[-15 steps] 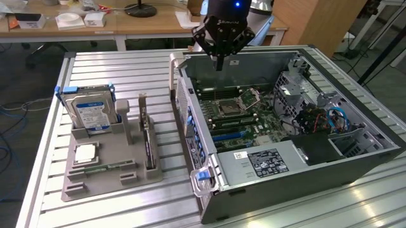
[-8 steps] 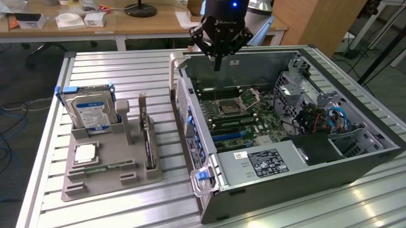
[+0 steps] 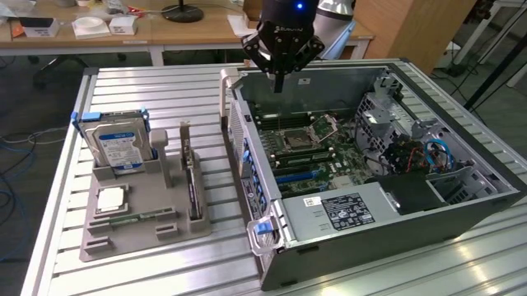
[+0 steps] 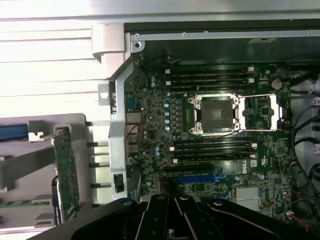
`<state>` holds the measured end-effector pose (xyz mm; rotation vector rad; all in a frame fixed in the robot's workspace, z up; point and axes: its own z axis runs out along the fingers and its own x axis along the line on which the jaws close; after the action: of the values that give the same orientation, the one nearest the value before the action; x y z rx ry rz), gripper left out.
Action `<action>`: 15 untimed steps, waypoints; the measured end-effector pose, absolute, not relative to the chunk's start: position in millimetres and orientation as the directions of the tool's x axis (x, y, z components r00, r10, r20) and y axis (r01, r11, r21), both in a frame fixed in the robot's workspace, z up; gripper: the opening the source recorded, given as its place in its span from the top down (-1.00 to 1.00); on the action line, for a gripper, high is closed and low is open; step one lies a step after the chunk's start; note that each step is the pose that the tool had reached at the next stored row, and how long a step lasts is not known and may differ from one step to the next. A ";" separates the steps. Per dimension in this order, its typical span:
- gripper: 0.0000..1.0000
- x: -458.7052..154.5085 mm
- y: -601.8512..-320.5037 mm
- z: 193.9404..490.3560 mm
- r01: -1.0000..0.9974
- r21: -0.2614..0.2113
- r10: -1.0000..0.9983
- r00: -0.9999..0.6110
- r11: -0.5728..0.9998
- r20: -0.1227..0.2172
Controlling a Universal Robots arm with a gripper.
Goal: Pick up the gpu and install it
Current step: 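Reach for the gpu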
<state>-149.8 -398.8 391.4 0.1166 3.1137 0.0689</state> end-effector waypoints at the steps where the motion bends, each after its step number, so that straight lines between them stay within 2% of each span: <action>1: 0.79 -151.6 -398.8 391.2 0.074 0.045 0.075 -0.997 0.996 -0.023; 15: 0.79 -163.9 -398.8 390.4 0.074 0.045 0.075 -0.997 0.996 -0.023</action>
<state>-163.9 -398.8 390.4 0.1167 3.1137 0.0689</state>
